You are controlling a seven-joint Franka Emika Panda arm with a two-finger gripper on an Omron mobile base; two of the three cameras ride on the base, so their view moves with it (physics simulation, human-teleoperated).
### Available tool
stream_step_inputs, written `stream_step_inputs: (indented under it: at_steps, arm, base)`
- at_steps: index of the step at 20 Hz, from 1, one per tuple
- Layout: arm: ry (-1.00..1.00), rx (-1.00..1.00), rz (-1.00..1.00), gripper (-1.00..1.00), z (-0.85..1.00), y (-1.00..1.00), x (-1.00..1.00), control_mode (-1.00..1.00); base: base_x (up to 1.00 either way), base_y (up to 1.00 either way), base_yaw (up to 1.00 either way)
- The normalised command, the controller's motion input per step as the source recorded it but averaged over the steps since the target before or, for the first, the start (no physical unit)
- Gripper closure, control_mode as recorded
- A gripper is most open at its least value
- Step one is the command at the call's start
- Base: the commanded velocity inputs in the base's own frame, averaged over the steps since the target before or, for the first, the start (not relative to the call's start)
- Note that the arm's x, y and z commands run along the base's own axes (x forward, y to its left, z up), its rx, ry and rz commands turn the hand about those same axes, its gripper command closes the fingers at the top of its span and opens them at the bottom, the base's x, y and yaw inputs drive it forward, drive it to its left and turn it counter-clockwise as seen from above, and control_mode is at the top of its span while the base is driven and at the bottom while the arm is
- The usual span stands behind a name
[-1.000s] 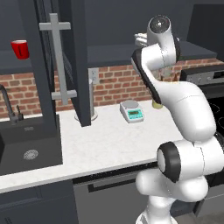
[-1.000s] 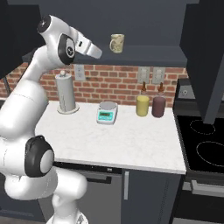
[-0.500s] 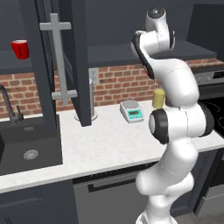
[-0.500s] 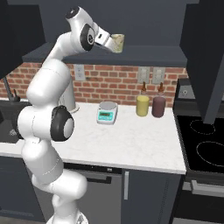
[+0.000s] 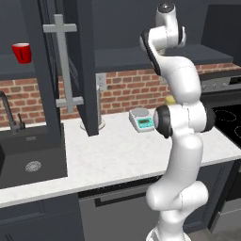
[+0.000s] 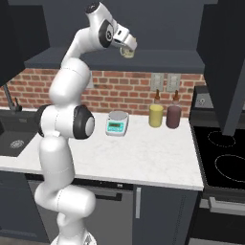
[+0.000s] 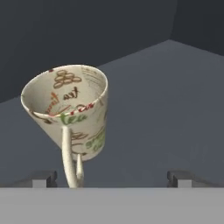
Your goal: Gather all objects into one cabinet and sort the glasses and bowls to opposite sides.
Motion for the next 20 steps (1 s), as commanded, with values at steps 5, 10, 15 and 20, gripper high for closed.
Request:
stream_step_inputs:
  at_steps: [5, 10, 15, 20]
  arm:
    - [-0.17, -0.08, 0.05, -1.0, -0.29, 0.0, 0.43, -1.0]
    - [-0.13, -0.06, 0.03, -1.0, -0.29, 0.0, 0.34, -1.0]
    - [-0.03, -0.02, 0.01, -1.0, -0.24, 0.0, 0.19, -1.0]
    - [0.0, 0.0, 0.0, 1.0, -0.1, -0.08, 0.03, -1.0]
  base:
    - [0.0, 0.0, 0.0]
    - [0.0, 0.0, 0.0]
    - [0.0, 0.0, 0.0]
    - [0.0, 0.0, 0.0]
